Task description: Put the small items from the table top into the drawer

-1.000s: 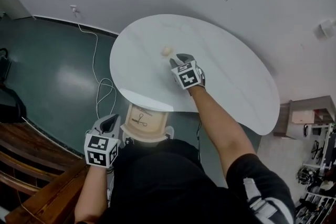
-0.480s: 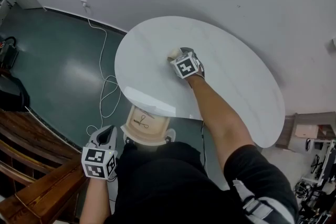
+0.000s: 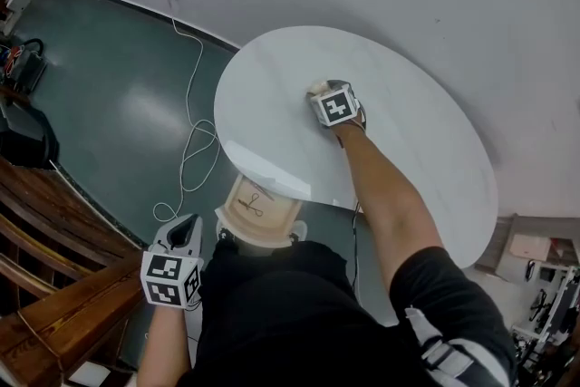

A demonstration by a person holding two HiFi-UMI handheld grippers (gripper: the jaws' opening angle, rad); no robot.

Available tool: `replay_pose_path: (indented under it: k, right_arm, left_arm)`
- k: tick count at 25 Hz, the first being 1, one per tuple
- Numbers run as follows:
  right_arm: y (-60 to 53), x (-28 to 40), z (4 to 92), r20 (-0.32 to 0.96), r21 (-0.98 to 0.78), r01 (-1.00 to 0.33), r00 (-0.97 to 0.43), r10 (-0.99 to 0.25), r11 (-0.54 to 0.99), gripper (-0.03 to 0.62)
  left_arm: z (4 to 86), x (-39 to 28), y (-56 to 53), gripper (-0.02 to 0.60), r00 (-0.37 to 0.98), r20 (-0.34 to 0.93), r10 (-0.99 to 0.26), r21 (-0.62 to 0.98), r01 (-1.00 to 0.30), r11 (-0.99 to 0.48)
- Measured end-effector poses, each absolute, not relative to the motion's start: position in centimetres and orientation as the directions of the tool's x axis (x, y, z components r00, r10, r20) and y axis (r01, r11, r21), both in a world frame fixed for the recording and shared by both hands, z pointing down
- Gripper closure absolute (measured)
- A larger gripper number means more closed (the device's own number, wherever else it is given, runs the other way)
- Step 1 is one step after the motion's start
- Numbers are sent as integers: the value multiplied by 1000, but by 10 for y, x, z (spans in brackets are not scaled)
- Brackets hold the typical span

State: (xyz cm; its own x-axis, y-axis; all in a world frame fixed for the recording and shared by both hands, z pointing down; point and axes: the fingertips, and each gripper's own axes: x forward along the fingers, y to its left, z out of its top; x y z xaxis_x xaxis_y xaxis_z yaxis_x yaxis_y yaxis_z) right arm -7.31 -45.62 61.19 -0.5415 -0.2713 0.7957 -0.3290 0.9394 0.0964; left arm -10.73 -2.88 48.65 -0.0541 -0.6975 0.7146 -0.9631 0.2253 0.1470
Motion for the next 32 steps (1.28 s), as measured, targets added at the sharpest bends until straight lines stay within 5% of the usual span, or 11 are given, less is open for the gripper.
replay_pose_path:
  k: [32]
  right_arm:
    - [-294,-6,540,669,59,-419,-657,-347,906,327]
  left_arm:
    - [482,-118,-99,565,271,649,-711,153,-962,-227]
